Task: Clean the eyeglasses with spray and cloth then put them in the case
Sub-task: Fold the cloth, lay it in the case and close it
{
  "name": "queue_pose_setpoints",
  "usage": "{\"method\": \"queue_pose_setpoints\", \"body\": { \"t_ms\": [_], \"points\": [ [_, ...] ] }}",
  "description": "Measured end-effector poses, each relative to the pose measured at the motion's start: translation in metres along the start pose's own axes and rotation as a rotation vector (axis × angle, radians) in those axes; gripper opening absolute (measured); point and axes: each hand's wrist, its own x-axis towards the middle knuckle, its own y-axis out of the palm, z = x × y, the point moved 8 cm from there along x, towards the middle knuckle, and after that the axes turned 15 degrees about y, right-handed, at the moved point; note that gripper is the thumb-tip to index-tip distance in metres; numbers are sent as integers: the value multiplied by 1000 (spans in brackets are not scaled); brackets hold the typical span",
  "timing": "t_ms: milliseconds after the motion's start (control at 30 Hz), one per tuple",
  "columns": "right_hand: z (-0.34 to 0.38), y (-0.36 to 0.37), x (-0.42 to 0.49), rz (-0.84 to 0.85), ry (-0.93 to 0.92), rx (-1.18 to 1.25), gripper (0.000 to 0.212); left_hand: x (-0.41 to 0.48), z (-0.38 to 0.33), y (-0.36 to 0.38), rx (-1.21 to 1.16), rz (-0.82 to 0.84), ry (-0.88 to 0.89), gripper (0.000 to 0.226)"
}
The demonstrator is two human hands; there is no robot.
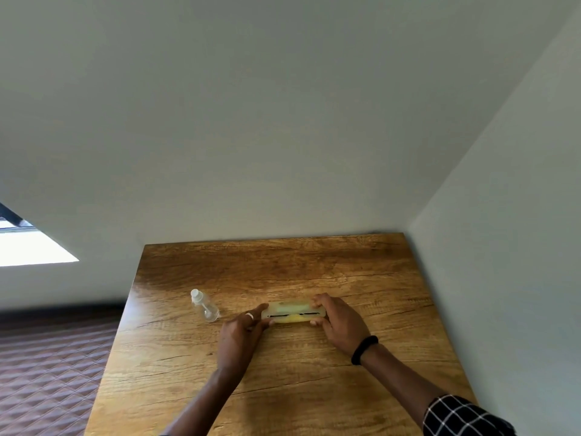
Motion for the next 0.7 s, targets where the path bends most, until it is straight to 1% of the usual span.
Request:
{"method": "queue_pose_setpoints", "body": {
  "t_ms": [67, 167, 233, 333, 433, 600, 700],
  "points": [
    [0, 1, 1, -9, -1, 0, 29, -1, -2, -1, -4, -9, -3, 60],
    [-1, 2, 2, -15, -3, 7, 28, 0, -2, 0, -6, 0, -4, 44],
    [-2, 2, 2, -16, -6, 6, 28, 0, 0, 1, -14, 3, 6, 40],
    [-3, 3, 3, -23, -11, 11, 26, -1, 4, 2, -27, -3, 4, 40],
    [-1, 2, 3, -42, -30, 19, 24, -1, 3, 2, -44, -16, 7, 49],
    [0, 2, 0, -71, -50, 17, 21, -2, 2, 3, -27, -11, 16, 48],
    [2, 2, -1, -96, -68, 5, 19, -1, 0, 4, -20, -1, 19, 41]
  ]
}}
